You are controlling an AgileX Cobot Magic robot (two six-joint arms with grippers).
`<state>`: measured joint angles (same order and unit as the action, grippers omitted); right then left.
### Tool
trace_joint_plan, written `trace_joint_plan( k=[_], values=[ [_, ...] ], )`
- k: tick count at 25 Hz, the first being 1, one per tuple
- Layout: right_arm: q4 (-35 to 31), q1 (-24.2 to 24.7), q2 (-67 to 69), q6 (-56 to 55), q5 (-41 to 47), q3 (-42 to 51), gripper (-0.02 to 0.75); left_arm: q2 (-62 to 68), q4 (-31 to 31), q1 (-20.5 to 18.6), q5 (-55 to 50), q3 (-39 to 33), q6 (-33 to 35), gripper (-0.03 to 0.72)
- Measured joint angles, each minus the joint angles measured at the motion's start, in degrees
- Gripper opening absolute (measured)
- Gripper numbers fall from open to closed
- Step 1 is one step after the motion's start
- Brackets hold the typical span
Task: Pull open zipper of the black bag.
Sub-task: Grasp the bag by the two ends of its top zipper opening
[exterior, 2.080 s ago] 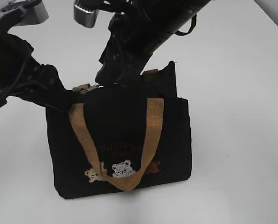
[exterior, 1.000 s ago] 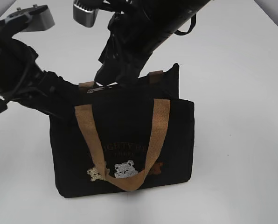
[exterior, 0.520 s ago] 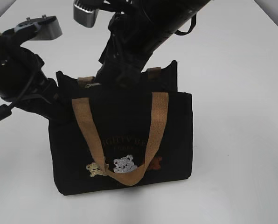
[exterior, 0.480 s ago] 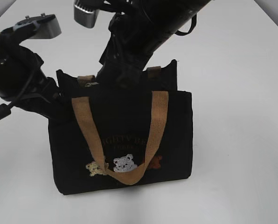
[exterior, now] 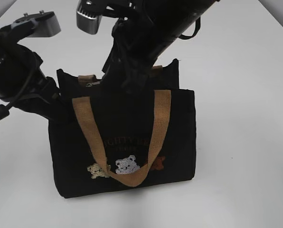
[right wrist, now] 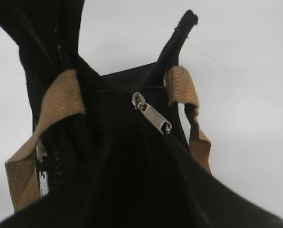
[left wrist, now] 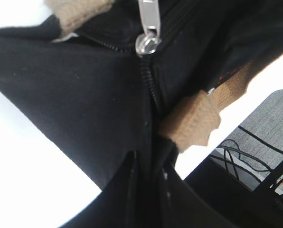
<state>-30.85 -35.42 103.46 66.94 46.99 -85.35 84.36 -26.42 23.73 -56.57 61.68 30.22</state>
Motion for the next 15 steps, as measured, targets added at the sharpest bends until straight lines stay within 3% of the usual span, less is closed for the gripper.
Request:
trace_joint_plan(
  k=[15],
  values=[
    [-0.2,0.0,2.2,0.3,-2.5,0.0,0.242,0.0,0.0,0.7,-0.7,0.0,0.0,0.039]
  ],
)
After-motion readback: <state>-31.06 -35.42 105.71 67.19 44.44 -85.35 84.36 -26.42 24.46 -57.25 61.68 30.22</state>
